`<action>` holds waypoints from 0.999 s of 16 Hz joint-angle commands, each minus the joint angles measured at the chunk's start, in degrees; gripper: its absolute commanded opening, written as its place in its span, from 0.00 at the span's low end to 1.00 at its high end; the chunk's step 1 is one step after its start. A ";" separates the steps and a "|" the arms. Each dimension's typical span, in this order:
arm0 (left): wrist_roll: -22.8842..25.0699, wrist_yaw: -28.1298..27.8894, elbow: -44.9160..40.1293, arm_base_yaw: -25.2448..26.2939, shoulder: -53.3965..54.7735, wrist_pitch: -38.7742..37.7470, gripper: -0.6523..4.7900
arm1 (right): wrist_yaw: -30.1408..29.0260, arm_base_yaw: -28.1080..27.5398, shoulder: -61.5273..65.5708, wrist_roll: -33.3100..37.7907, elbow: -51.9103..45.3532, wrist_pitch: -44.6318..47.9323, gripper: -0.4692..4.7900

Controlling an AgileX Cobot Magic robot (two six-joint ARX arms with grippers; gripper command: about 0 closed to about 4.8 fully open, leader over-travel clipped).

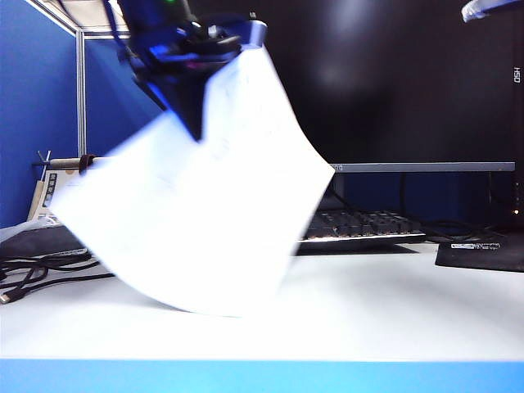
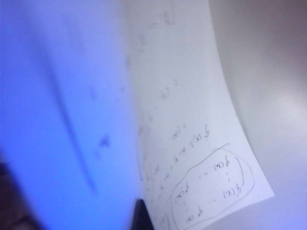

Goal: Put a wrinkled paper upside down.

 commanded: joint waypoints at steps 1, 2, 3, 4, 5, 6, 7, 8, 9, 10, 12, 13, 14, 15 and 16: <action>7.78 -12.13 0.33 -1.62 -1.31 -2.69 0.11 | -0.17 0.00 0.02 0.63 0.31 2.29 0.43; 9.07 -15.04 0.96 -3.08 -1.44 -3.65 0.11 | -0.22 0.00 0.24 1.14 0.28 2.89 0.43; 10.78 -17.25 3.23 -5.53 -1.70 -4.09 0.11 | -0.20 0.00 0.70 1.27 0.28 3.58 0.43; 12.11 -18.99 5.40 -7.15 -1.84 -4.04 0.11 | -0.20 0.04 0.79 1.29 0.28 3.65 0.43; 13.55 -21.35 8.76 -9.38 -1.81 -3.98 0.11 | -0.20 0.24 1.20 1.55 0.28 4.00 0.43; 14.47 -22.84 11.87 -11.06 -1.81 -3.78 0.11 | -0.22 0.31 1.51 1.84 0.31 4.28 0.43; 14.34 -22.97 16.15 -12.76 -1.81 -3.54 0.11 | -0.26 0.31 2.01 2.73 0.31 5.05 0.43; 14.34 -22.99 17.49 -13.46 -1.81 -3.39 0.11 | -0.42 0.31 2.10 3.02 0.31 5.40 0.43; 14.40 -23.37 18.69 -14.60 -1.81 -3.30 0.11 | -0.42 0.31 2.14 3.06 0.31 5.55 0.43; 14.36 -23.43 18.67 -14.97 -1.81 -3.74 0.11 | -0.44 0.33 2.14 3.08 0.28 5.49 0.43; 12.96 -22.95 17.44 -15.34 -1.33 -5.62 0.11 | -0.68 0.37 2.12 3.15 0.28 5.27 0.43; 12.59 -22.60 15.39 -15.58 -1.22 -5.53 0.11 | -0.68 0.46 2.10 3.15 0.28 5.05 0.43; 11.58 -21.53 11.56 -15.69 -1.20 -5.53 0.11 | -0.68 1.03 2.10 3.15 0.28 4.90 0.43; 9.77 -18.73 8.20 -15.69 -1.18 -5.11 0.11 | -0.83 1.36 2.10 3.13 0.28 4.76 0.43; 8.66 -16.61 5.81 -15.67 -1.18 -4.37 0.11 | -0.85 1.62 2.10 3.15 0.28 4.68 0.43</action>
